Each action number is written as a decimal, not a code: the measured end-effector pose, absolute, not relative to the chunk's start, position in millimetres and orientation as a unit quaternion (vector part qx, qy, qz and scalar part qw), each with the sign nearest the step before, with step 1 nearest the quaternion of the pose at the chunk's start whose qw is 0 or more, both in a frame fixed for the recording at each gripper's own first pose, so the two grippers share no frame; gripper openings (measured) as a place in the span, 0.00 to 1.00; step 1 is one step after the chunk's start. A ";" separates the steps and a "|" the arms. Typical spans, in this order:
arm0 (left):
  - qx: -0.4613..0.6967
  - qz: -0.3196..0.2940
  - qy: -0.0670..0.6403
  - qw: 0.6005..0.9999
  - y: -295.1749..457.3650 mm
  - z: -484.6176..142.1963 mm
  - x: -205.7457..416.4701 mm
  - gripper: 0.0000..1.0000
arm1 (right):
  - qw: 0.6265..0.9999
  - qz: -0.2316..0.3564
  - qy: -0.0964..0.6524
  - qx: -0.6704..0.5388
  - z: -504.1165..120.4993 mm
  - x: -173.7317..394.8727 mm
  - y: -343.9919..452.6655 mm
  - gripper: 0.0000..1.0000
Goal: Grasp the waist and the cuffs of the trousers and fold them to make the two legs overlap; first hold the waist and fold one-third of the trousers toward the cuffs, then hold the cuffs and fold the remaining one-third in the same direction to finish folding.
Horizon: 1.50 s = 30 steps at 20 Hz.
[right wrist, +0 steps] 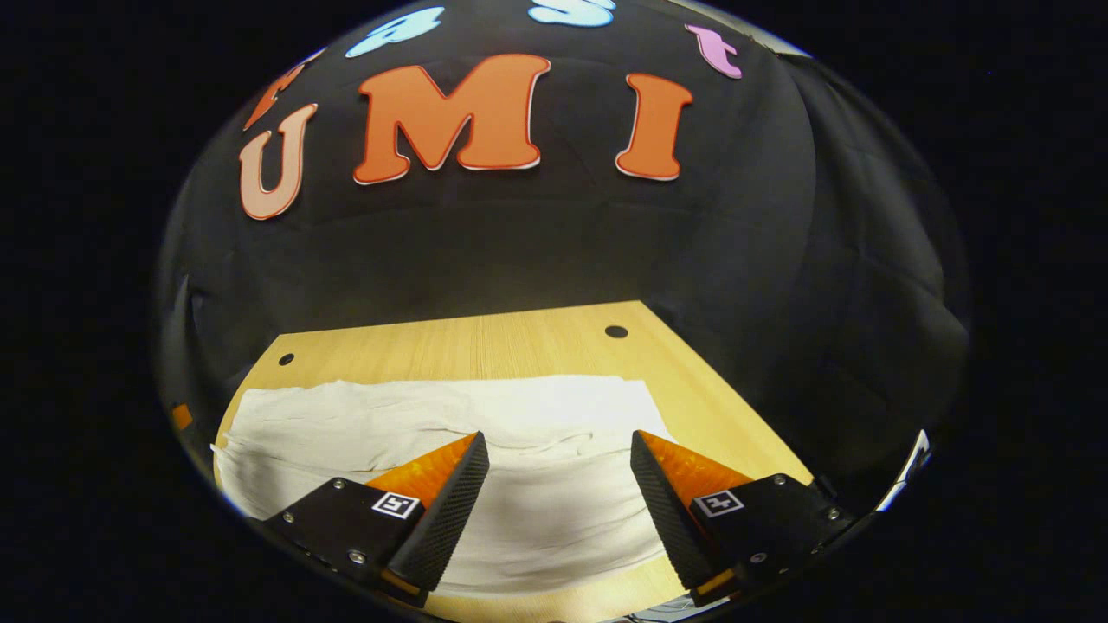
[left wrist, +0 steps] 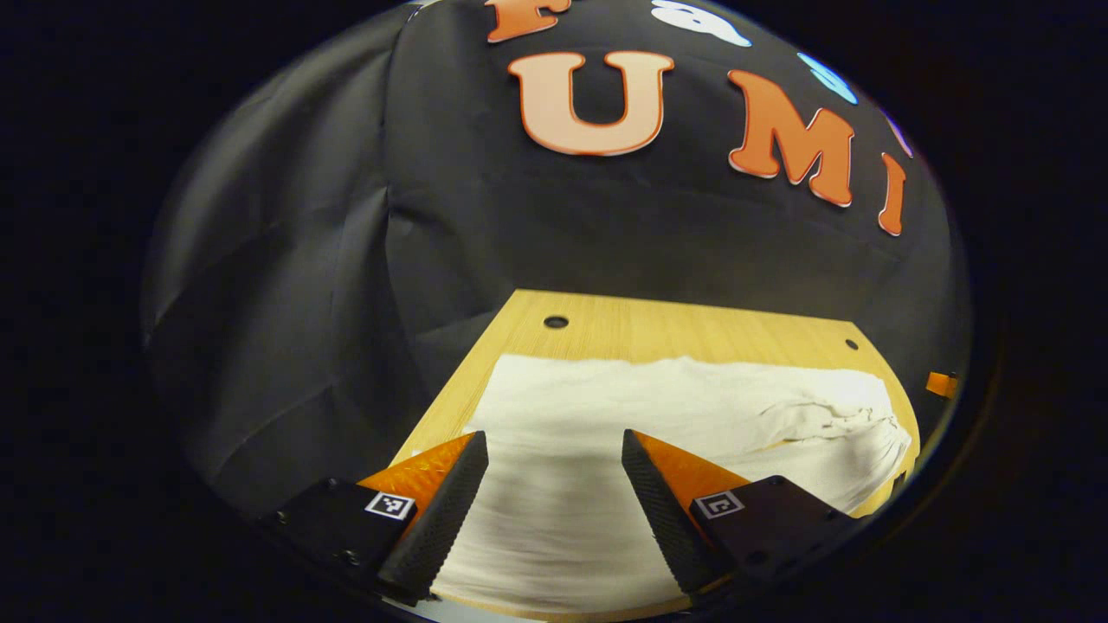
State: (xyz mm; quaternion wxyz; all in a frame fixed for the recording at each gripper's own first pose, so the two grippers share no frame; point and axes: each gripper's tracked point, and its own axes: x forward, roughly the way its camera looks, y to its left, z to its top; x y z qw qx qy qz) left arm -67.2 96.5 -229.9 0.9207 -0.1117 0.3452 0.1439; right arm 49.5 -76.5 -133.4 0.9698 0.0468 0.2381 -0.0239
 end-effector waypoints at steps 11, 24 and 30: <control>-0.306 0.229 0.506 0.773 99.9 -341.5 -190.4 0.99 | 0.885 -0.085 0.407 0.211 -246.1 31.1 -125.5 0.98; -0.561 0.316 0.441 0.625 109.0 -404.4 -216.3 0.95 | 0.837 -0.111 0.464 0.268 -289.0 24.4 -147.7 0.97; -0.638 0.316 0.355 0.606 128.4 -399.0 -198.7 0.87 | 0.823 -0.130 0.465 0.299 -303.5 21.8 -161.2 0.97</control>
